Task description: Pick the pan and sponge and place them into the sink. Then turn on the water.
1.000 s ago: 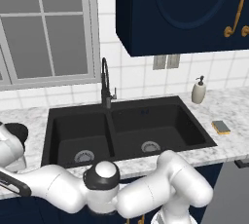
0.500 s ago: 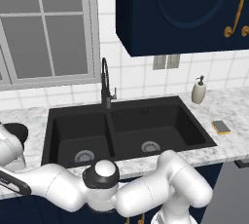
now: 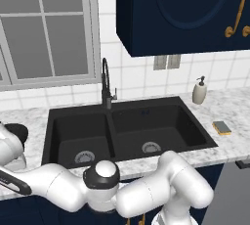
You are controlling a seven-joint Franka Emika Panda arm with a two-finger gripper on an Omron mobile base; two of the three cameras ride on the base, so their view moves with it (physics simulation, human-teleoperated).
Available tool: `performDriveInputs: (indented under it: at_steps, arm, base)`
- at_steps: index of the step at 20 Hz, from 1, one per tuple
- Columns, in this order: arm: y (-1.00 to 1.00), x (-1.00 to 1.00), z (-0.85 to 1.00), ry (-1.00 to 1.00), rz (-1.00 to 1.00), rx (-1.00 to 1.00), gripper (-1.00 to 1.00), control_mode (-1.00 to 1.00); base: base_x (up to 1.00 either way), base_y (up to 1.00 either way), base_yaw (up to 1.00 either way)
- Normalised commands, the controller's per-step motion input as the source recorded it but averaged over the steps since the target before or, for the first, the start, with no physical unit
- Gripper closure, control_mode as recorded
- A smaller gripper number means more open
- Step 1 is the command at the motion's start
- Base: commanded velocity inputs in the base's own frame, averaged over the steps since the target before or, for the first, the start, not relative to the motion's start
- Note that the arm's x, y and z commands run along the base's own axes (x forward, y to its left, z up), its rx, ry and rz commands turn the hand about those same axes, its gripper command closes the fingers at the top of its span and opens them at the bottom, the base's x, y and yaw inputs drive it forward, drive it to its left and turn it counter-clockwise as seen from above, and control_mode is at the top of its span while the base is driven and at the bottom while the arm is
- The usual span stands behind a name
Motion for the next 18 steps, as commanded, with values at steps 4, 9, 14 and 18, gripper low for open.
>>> performDriveInputs:
  at_steps: [4, 9, 14, 18]
  arm:
    - [-0.45, -0.16, 0.44, -0.08, 0.0, 0.09, 1.0, -1.0]
    - [-0.53, -0.07, 0.56, -0.04, 0.0, 0.08, 1.0, -1.0]
    - [-0.56, -0.71, 0.36, -0.01, 0.01, 0.06, 1.0, -1.0]
    - [-0.54, -0.73, 0.57, -0.1, 0.12, 0.05, 1.0, -1.0]
  base:
    - [0.0, 0.0, 0.0]
    - [0.0, 0.0, 0.0]
    - [0.0, 0.0, 0.0]
    - [0.0, 0.0, 0.0]
